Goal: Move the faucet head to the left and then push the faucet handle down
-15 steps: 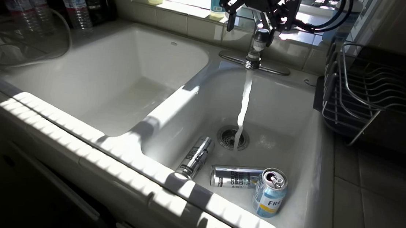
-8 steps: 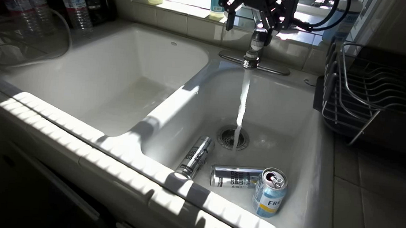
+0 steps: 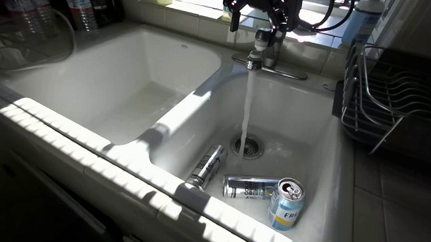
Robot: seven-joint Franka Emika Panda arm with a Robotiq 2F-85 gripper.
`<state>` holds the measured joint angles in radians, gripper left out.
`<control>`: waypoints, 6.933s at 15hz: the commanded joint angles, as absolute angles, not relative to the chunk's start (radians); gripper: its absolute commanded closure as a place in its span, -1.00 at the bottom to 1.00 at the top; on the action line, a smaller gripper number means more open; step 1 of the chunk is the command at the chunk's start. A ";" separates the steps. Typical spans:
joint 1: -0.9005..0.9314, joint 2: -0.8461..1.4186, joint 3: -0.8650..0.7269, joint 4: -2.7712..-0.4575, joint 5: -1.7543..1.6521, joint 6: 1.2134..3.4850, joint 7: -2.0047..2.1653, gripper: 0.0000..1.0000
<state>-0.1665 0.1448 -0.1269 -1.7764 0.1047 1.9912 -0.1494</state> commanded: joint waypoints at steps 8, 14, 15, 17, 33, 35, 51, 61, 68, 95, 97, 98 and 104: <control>-0.077 0.180 -0.065 -1.755 0.087 1.932 0.059 -1.00; -0.034 0.217 -0.044 -1.706 0.005 1.894 0.147 -1.00; -0.029 0.225 -0.042 -1.694 -0.003 1.882 0.159 -1.00; -0.019 0.241 -0.037 -1.670 -0.016 1.864 0.181 -1.00; 0.039 0.388 -0.010 -1.477 -0.004 1.765 0.319 -1.00; 0.045 0.402 -0.008 -1.456 -0.003 1.757 0.333 -1.00; 0.079 0.484 -0.006 -1.328 0.018 1.737 0.472 -1.00; 0.071 0.409 -0.025 -1.383 -0.014 1.694 0.466 -1.00; 0.064 0.271 -0.036 -1.462 -0.036 1.682 0.458 -1.00; -0.087 -0.047 -0.118 -1.948 0.042 2.511 0.051 -0.47; -0.088 -0.006 -0.116 -1.922 0.059 2.522 0.037 -0.39; -0.088 0.017 -0.114 -1.908 0.070 2.531 0.024 -0.26; -0.095 0.118 -0.104 -1.813 0.094 2.598 -0.026 0.71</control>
<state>-0.0856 0.0635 -0.1129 -1.8727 0.0701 2.5717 0.0097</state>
